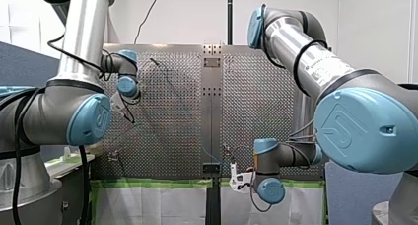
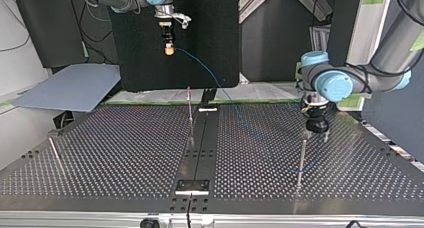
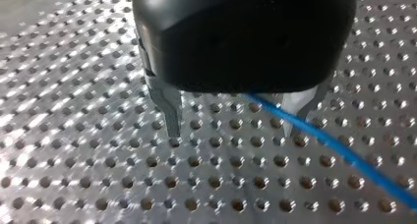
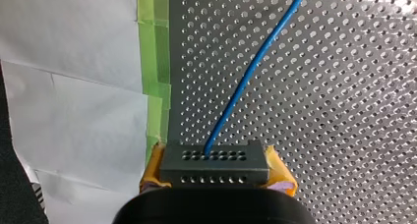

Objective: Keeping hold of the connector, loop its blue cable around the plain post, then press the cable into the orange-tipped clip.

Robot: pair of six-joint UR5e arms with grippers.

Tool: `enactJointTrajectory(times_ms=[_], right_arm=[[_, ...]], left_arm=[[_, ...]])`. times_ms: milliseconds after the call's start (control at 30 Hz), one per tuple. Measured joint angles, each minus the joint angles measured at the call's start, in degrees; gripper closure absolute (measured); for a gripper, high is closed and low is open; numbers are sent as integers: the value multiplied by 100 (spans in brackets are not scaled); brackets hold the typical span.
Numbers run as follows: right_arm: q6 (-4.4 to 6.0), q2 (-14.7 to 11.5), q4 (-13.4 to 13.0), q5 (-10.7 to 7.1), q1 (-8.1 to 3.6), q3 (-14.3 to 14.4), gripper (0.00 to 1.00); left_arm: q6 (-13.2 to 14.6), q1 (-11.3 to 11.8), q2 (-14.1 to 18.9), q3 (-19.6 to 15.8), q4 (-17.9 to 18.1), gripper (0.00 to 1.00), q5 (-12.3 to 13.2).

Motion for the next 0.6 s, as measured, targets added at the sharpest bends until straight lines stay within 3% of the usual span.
enactJointTrajectory(times_ms=[300,600], right_arm=[[0,-1,2,0,-1,-13,100],[-5,0,16,0,-1,-16,100]], left_arm=[[93,66,1,-55,61,0,-38],[281,50,9,-63,-340,0,-25]])
